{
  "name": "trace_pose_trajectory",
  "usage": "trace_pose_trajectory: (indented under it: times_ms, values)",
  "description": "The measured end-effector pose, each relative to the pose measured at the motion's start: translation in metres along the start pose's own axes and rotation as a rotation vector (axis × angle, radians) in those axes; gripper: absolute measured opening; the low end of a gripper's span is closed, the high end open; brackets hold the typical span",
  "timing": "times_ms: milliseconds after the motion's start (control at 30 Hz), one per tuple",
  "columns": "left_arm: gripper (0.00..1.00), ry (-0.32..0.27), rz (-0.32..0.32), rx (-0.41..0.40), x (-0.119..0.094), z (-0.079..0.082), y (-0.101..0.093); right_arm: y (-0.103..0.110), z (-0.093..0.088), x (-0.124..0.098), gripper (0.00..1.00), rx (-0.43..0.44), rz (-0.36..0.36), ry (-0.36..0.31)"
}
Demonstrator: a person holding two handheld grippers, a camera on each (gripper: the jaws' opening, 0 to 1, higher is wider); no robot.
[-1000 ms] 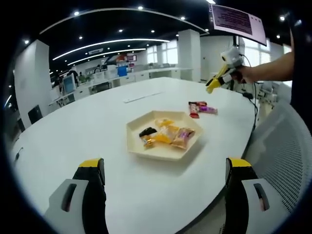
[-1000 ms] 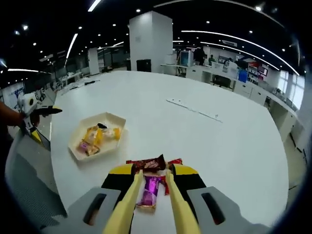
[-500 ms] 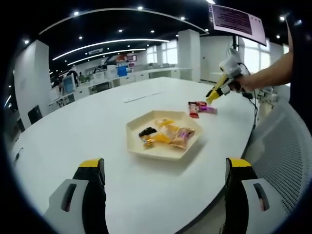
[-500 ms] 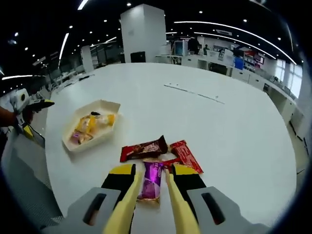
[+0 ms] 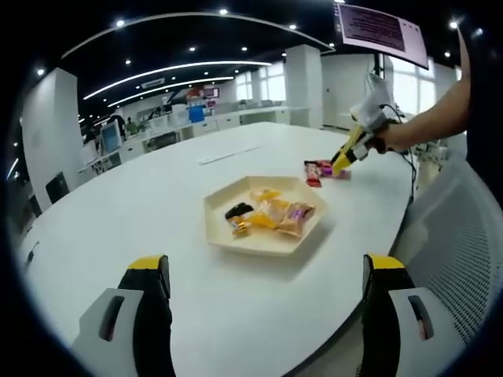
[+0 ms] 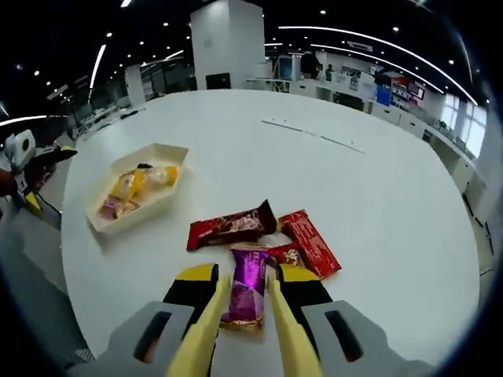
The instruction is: Place the target food into the container with the food tongs after gripping and lifting it, then release it inside without dropping or visibly crushing the food.
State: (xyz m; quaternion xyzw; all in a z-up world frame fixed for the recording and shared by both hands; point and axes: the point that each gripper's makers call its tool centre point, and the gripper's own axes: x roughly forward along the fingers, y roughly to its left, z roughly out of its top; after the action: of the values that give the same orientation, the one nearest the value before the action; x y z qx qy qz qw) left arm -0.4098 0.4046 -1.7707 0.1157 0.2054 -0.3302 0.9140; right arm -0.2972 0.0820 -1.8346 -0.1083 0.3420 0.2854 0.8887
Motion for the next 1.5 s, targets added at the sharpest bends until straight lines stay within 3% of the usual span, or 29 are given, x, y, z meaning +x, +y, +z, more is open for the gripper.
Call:
trace_pose_trajectory:
  times_ms: [300,567,767,1100,1500]
  values:
    - [0.98,-0.005,0.011,-0.006,0.0,0.0,0.003,-0.003,0.0,-0.002,0.23,-0.042,-0.023,0.01]
    - [0.98,-0.002,0.01,0.0,0.0,0.0,0.003,-0.003,0.001,-0.002,0.23,-0.029,-0.024,0.018]
    - [0.98,-0.008,0.011,0.005,0.0,0.001,0.002,-0.009,0.017,-0.016,0.23,-0.009,-0.015,0.016]
    - [0.98,-0.03,0.014,-0.006,-0.002,0.005,0.003,-0.025,0.05,-0.034,0.23,-0.06,-0.027,0.003]
    - [0.98,-0.034,0.013,-0.011,-0.003,0.006,0.003,-0.027,0.066,-0.043,0.23,-0.087,0.003,0.016]
